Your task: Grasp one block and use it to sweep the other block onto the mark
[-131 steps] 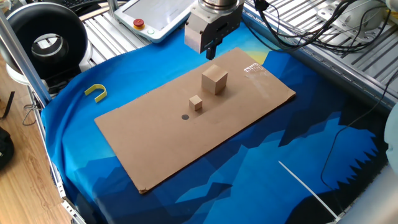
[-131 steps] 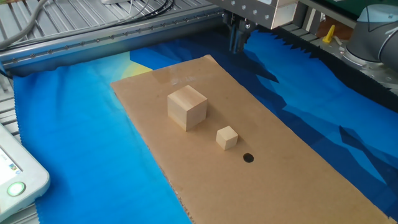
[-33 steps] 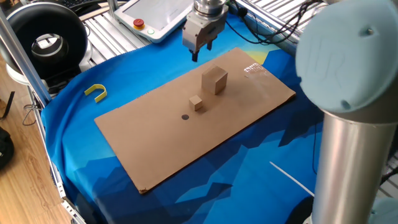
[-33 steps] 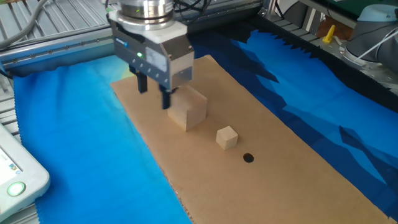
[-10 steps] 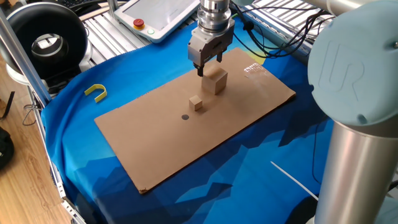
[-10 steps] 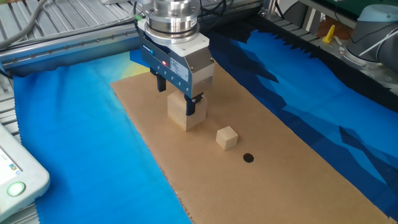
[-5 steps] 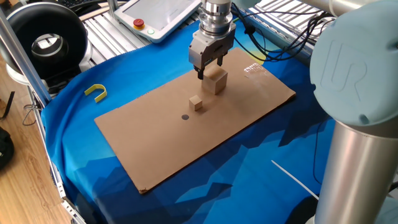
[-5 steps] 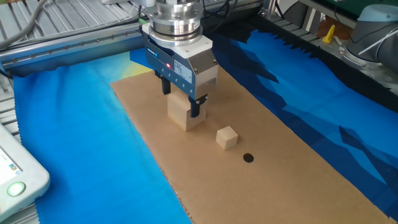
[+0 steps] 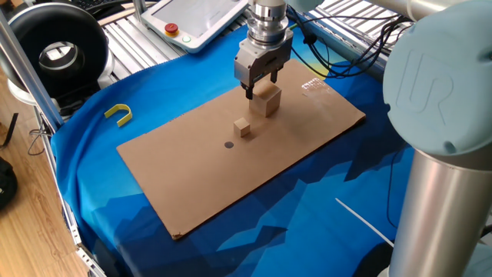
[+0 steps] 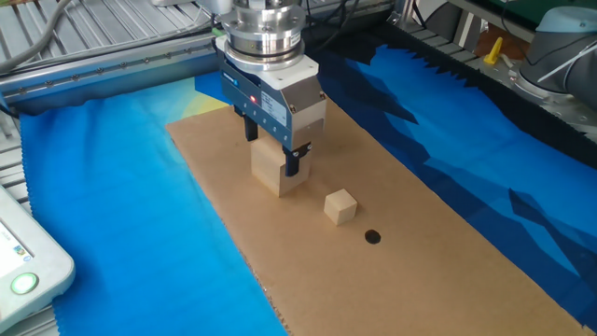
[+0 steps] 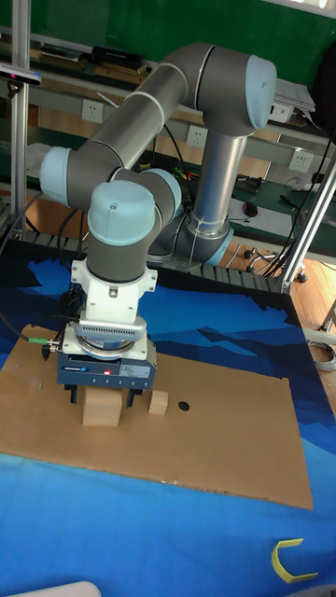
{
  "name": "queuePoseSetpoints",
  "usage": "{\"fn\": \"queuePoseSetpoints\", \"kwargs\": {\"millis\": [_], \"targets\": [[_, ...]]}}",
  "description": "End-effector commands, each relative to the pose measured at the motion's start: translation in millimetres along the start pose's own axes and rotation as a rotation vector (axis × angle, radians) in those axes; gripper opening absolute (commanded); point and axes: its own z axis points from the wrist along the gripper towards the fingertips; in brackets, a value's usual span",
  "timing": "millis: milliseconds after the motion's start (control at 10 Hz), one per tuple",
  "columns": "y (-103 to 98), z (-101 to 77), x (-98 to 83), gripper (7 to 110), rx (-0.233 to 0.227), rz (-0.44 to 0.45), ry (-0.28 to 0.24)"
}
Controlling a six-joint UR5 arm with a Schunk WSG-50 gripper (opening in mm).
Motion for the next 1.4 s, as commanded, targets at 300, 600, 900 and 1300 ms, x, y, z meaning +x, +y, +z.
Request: {"fn": "queuePoseSetpoints", "kwargs": {"millis": [300, 600, 900, 1300], "targets": [[0.7, -0.3, -3.3, 22, -0.001, 0.012, -0.001], [0.8, -0.7, -4.6, 22, 0.0, 0.008, -0.002], [0.8, -0.7, -3.8, 22, 0.0, 0.008, 0.001], [0.5, -0.7, -3.0, 22, 0.001, 0.006, 0.004]]}}
